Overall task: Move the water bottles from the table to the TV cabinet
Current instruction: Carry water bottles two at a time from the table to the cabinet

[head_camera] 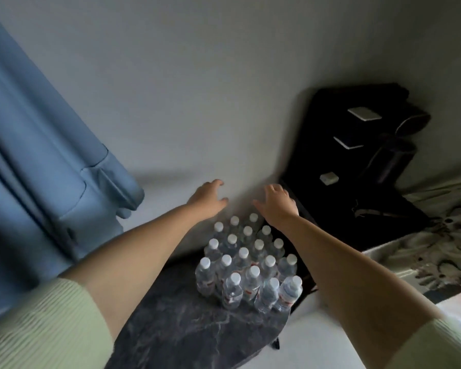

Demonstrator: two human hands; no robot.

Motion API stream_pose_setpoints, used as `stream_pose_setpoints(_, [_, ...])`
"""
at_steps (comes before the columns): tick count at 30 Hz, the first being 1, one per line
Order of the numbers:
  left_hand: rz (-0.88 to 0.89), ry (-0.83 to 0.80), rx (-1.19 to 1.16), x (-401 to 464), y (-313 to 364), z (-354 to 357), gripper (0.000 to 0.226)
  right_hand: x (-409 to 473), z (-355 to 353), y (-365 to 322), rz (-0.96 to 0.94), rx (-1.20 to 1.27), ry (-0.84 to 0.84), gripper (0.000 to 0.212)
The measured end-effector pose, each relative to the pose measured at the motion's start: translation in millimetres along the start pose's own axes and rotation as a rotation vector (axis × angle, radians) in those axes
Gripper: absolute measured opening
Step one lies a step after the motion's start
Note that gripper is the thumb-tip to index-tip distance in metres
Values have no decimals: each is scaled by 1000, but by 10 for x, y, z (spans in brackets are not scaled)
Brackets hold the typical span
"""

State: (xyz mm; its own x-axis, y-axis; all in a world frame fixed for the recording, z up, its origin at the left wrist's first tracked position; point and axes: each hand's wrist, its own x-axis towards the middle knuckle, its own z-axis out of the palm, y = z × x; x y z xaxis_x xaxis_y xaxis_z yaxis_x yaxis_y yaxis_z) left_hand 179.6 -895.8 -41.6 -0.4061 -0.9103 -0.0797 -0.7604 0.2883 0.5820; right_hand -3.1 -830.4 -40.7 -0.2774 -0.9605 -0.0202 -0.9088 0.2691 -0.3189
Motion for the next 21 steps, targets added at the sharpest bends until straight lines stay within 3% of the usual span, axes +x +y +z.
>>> stream_pose_setpoints(8, [-253, 106, 9, -688, -11, 122, 57, -35, 162, -134, -318, 29, -123, 48])
stream_pose_setpoints(14, [-462, 282, 21, -1460, -290, -162, 58, -311, 312, -801, -584, 31, -192, 49])
stream_pose_setpoints(21, [-738, 506, 2, -2947, -673, -271, 52, -1102, 562, -1657, -869, 9, -311, 52])
